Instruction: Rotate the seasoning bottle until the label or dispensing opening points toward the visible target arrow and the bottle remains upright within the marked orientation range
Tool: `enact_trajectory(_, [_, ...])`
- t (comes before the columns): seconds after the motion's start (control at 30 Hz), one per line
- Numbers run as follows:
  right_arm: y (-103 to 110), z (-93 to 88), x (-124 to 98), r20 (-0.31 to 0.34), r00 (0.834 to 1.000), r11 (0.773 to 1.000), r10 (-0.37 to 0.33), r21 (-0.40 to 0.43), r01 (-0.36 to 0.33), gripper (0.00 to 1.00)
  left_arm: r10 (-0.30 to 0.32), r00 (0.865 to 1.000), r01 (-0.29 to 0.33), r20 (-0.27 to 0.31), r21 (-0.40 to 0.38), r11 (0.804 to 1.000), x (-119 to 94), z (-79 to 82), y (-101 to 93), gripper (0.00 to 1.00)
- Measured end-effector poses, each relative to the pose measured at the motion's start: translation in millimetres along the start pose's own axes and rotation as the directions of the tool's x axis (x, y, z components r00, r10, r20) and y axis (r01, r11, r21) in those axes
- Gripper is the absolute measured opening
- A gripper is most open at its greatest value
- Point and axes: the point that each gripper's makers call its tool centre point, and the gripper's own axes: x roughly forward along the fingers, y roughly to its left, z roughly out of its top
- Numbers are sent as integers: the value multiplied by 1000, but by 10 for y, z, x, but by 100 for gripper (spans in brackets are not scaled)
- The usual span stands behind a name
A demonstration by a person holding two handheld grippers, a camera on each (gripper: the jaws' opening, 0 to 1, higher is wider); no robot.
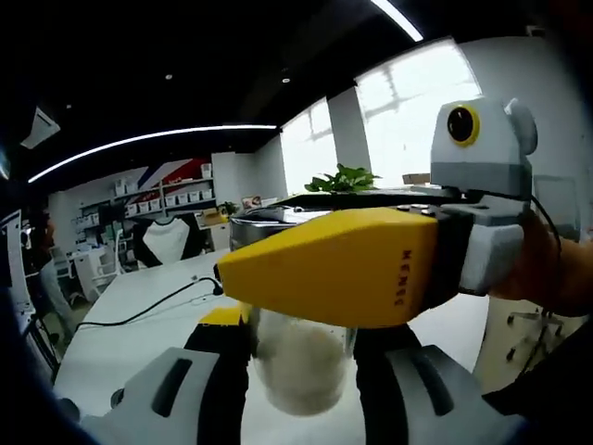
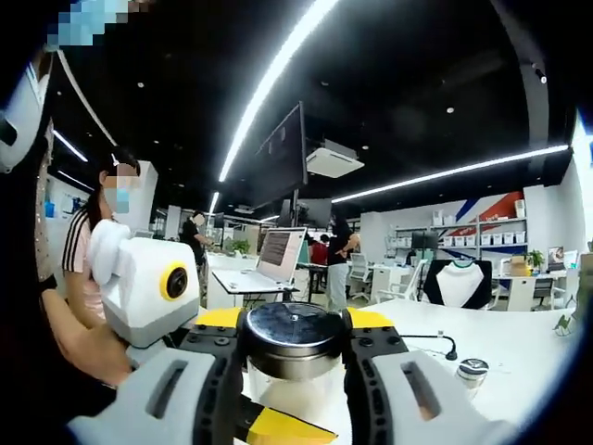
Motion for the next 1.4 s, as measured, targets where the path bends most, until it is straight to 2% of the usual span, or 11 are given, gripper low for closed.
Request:
enact_trajectory(0.2, [60,82,-74,38,984,983,176,37,-177,37,-112,993,111,46,12,994,-62,106,-114,45])
enact_trajectory(0.4, [205,119,-194,48,923,922,381,53,-383,38,-257,962,260,90,-20,965,-116,160,-303,46])
enact_trajectory(0.53, [186,120,-194,37,909,908,415,47,-416,38,-267,959,270,96,-21,963,-116,162,-311,46])
enact_trajectory(0.63, [200,128,-193,46,907,906,418,44,-420,38,-248,964,250,93,-4,968,-109,175,-288,45])
enact_trajectory(0.7, [198,129,-189,47,910,910,411,41,-413,38,-239,967,240,88,0,971,-103,178,-280,45])
enact_trajectory(0.8, [142,120,-154,46,937,935,347,55,-349,38,-189,979,191,80,-24,981,-80,166,-209,45])
enact_trajectory(0.93, [21,32,-63,-3,984,984,176,20,-176,37,-49,999,49,22,-26,998,-36,62,4,45])
enact_trajectory(1.0, [-5,7,-20,-7,996,996,87,22,-87,37,11,1000,-11,10,-19,1000,-32,38,91,45])
enact_trajectory(1.1, [-26,12,17,23,1000,997,-22,80,20,36,52,999,-51,12,-32,998,-36,37,133,45])
enact_trajectory(1.2, [-67,29,31,70,992,982,-109,161,97,37,82,996,-81,22,-30,996,-46,52,137,45])
enact_trajectory(1.4, [-46,23,69,36,991,978,-130,172,121,37,130,991,-130,19,7,991,-70,61,183,45])
